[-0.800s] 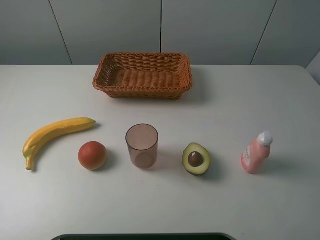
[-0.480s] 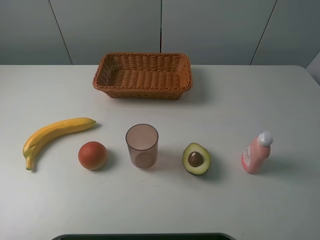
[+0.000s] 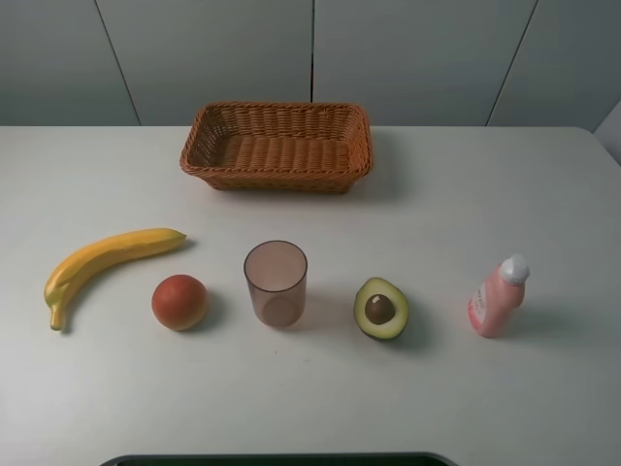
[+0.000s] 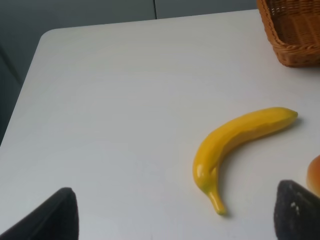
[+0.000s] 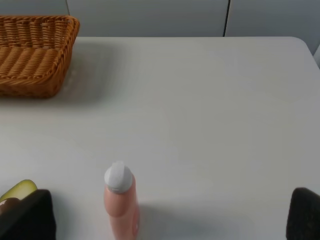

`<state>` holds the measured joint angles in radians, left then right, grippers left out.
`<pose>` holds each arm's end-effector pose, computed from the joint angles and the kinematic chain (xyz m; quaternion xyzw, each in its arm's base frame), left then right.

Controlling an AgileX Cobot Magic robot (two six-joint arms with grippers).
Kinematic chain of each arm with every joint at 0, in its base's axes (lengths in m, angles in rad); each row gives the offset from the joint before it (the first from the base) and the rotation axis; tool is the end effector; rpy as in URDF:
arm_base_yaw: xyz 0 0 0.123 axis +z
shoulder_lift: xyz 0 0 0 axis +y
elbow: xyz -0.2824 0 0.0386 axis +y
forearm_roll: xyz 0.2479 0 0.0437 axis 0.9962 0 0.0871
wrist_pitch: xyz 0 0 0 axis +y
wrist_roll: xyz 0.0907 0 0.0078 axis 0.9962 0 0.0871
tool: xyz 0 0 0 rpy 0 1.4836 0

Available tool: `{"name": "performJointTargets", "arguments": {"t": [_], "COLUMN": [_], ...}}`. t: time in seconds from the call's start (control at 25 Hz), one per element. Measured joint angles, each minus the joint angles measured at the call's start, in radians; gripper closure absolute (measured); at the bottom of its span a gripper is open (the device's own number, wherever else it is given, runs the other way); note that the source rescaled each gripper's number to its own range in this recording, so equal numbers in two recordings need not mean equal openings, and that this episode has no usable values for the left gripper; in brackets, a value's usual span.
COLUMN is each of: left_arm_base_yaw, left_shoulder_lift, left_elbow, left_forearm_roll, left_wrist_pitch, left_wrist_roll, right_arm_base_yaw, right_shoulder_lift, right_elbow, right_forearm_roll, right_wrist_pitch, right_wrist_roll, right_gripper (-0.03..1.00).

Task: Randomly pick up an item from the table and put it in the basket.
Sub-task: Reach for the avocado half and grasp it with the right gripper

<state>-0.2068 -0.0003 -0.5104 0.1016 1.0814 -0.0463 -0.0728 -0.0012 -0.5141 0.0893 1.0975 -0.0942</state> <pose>-0.0054 0.0095 0.2787 0.0658 0.8522 -0.0149 0.5189 -0.0079 0.0078 0.2784 -0.0121 0.8579 0.0017 0.5138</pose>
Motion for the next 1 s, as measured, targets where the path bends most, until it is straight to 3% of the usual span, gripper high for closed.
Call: {"name": "performJointTargets", "arguments": {"t": [1.0], "left_arm_base_yaw": [0.0], "left_shoulder_lift": [0.0], "left_elbow": [0.0], "left_forearm_roll": [0.0], "left_wrist_pitch": [0.0], "left_wrist_roll": [0.0], "right_arm_base_yaw": [0.0], "right_shoulder_lift": [0.0], "right_elbow": [0.0], "right_forearm_roll": [0.0], "right_wrist_pitch": [0.0], "right_wrist_roll": [0.0], "right_gripper": [-0.03]}}
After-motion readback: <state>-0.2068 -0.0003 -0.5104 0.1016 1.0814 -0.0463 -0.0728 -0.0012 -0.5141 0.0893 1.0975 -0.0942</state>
